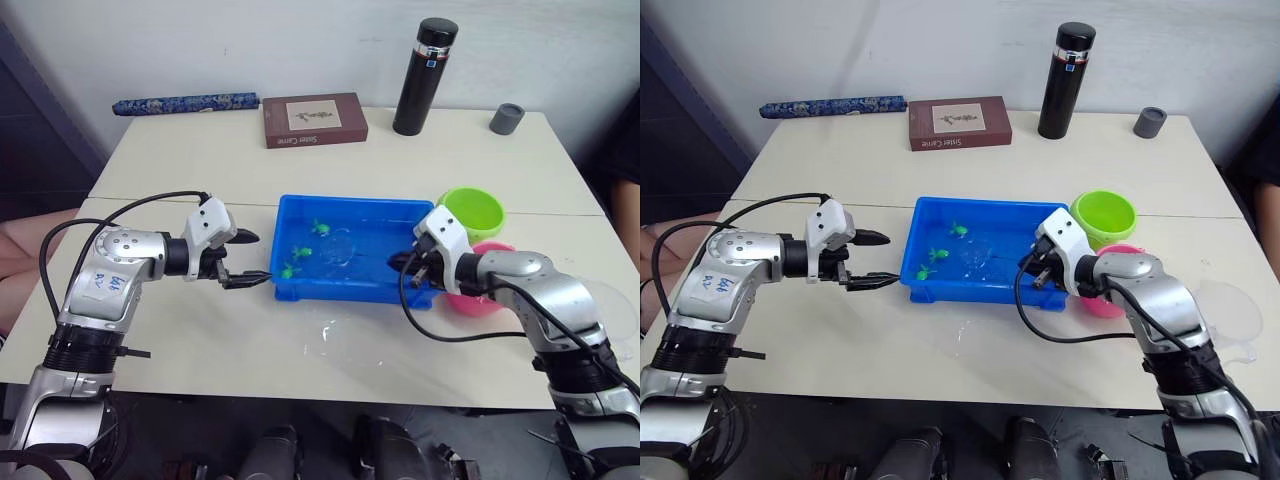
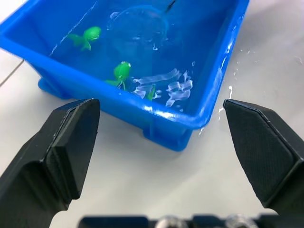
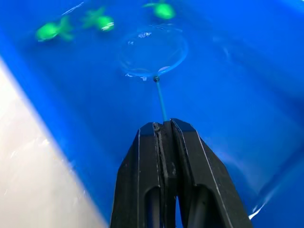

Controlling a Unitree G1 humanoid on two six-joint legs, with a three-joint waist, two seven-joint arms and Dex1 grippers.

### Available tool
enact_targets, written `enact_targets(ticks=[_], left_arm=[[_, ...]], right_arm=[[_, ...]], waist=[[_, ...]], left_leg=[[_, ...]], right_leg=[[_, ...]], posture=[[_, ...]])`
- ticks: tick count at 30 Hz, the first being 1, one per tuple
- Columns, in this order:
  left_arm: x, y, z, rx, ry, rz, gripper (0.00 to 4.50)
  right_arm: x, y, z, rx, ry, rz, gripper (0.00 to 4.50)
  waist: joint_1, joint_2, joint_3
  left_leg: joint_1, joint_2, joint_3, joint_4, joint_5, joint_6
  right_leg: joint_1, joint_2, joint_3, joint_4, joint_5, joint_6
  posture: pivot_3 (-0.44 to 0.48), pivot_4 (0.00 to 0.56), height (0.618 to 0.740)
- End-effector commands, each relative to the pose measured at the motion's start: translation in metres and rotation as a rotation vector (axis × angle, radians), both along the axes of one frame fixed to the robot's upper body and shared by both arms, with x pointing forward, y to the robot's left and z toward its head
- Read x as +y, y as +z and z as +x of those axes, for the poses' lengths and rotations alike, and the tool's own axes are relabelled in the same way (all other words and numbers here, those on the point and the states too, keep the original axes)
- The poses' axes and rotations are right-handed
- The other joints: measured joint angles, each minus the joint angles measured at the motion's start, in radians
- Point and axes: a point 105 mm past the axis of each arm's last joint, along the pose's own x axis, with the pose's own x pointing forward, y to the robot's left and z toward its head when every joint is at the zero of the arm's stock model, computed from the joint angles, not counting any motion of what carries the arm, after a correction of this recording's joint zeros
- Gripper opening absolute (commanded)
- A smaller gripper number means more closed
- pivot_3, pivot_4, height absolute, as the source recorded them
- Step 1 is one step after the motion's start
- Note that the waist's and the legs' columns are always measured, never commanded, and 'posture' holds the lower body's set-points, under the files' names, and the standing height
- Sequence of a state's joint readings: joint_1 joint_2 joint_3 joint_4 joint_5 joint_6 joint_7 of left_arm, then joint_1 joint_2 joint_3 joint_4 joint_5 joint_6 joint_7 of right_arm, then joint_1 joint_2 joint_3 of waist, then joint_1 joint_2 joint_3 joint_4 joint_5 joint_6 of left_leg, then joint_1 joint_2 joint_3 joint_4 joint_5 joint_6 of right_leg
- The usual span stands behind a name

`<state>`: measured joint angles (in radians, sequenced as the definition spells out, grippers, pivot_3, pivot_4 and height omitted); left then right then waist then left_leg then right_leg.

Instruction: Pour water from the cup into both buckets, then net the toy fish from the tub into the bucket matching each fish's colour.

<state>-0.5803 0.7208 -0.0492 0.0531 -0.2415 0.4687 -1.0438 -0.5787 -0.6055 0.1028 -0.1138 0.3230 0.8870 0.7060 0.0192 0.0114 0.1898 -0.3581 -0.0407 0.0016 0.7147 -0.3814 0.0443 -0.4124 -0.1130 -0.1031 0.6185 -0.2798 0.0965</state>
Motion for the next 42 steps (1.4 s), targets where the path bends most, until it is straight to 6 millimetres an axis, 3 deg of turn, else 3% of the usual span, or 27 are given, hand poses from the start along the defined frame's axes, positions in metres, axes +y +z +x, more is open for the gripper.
enact_targets(ticks=[1, 21, 31, 37, 42], left_arm=[[0.001, 0.015, 0.001, -0.054, 0.011, -0.025, 4.48], [0.014, 0.017, 0.009, -0.081, 0.071, -0.024, 4.48], [0.021, 0.026, 0.018, -0.099, 0.108, -0.042, 4.48], [0.018, 0.026, 0.018, -0.098, 0.100, -0.055, 4.48], [0.007, 0.029, 0.021, -0.080, 0.064, -0.105, 4.48]], right_arm=[[-0.001, 0.011, 0.011, -0.041, -0.039, 0.018, 0.00], [0.024, -0.001, 0.018, -0.010, 0.047, -0.007, 0.00], [0.046, 0.015, 0.035, -0.054, 0.047, 0.076, 0.00], [0.053, 0.028, 0.020, -0.066, 0.119, 0.138, 0.00], [0.045, 0.029, -0.001, -0.099, 0.145, 0.102, 0.00]], waist=[[-0.002, 0.000, 0.000], [-0.014, 0.000, 0.000], [-0.024, 0.000, 0.000], [-0.021, 0.000, 0.000], [-0.018, 0.000, 0.000]], left_leg=[[0.000, 0.000, 0.000, 0.000, 0.000, 0.000], [0.000, 0.000, 0.000, 0.000, 0.000, 0.000], [0.000, 0.000, 0.000, -0.001, 0.000, 0.000], [0.000, 0.000, 0.000, -0.001, 0.000, 0.000], [0.000, 0.000, -0.001, -0.001, 0.000, 0.000]], right_leg=[[0.000, 0.000, 0.000, 0.000, 0.000, 0.000], [-0.001, 0.000, 0.000, 0.000, 0.000, 0.000], [-0.001, 0.000, 0.000, 0.001, 0.000, 0.000], [-0.001, 0.000, 0.000, 0.001, 0.000, 0.000], [-0.001, 0.000, 0.000, 0.001, 0.000, 0.000]], posture=[[0.000, 0.150, 0.740], [0.000, 0.150, 0.740], [0.000, 0.150, 0.740], [0.000, 0.150, 0.740], [0.000, 0.150, 0.740]])
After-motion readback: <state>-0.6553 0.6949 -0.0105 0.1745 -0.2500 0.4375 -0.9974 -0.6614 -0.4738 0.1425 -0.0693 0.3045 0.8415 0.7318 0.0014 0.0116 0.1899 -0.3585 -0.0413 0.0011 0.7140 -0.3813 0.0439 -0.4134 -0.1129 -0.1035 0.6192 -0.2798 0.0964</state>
